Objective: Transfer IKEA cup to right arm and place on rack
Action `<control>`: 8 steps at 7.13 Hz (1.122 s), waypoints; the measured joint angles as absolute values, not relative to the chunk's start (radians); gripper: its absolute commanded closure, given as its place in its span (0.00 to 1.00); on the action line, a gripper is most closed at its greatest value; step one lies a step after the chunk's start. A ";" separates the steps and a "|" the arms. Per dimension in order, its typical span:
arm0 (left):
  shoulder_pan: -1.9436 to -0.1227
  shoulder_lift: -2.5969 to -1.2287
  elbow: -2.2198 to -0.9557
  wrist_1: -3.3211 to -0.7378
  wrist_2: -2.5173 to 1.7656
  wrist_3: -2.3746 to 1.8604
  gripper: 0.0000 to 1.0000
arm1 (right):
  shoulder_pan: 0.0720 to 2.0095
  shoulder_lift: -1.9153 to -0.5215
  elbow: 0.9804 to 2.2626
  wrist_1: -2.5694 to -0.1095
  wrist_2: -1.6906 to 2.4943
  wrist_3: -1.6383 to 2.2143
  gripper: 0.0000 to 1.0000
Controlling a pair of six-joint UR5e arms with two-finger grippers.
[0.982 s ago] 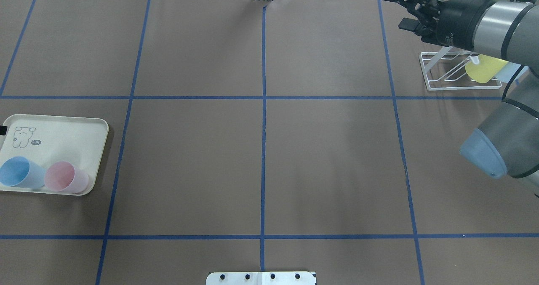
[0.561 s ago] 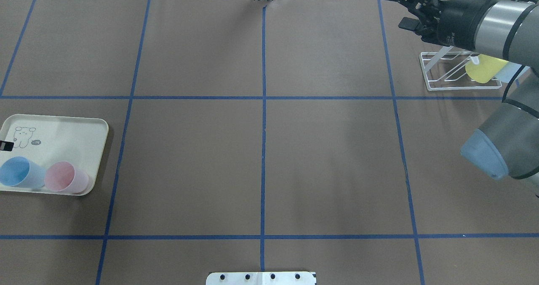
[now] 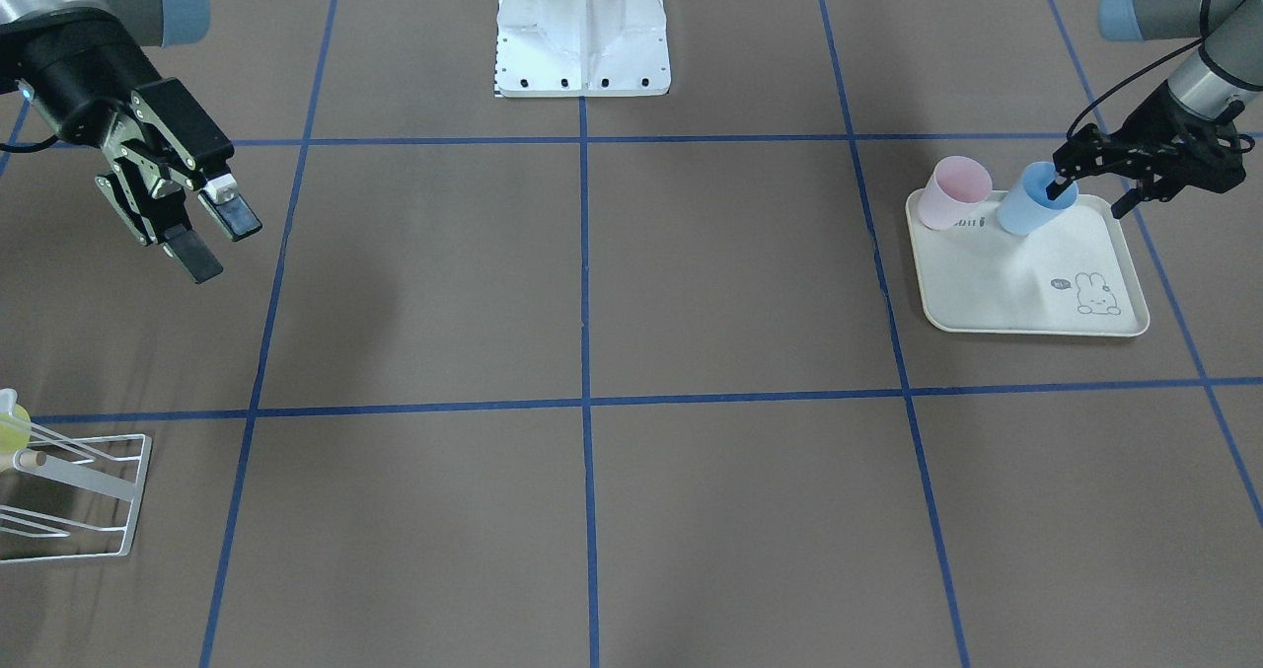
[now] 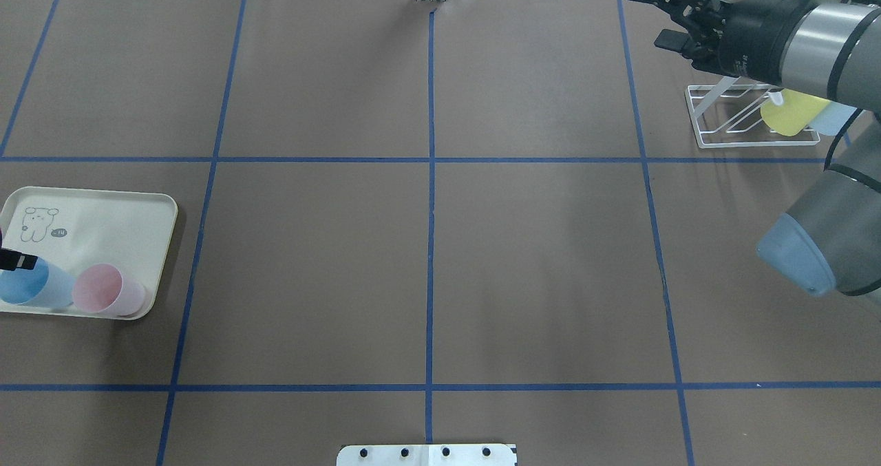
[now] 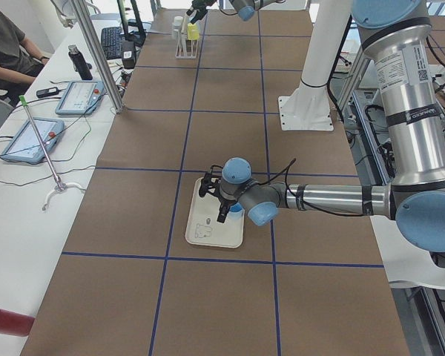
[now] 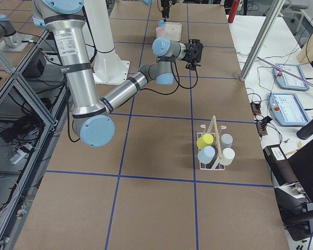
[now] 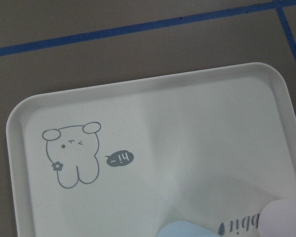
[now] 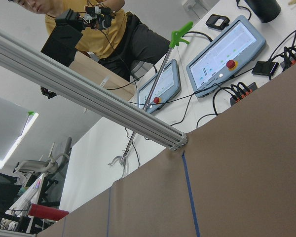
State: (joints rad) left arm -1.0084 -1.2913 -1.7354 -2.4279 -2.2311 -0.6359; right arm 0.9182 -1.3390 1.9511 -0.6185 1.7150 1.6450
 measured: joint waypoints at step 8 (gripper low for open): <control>-0.972 -1.277 -1.721 -2.426 -2.227 -0.633 1.00 | 0.920 -1.341 1.965 -0.619 1.716 1.641 0.00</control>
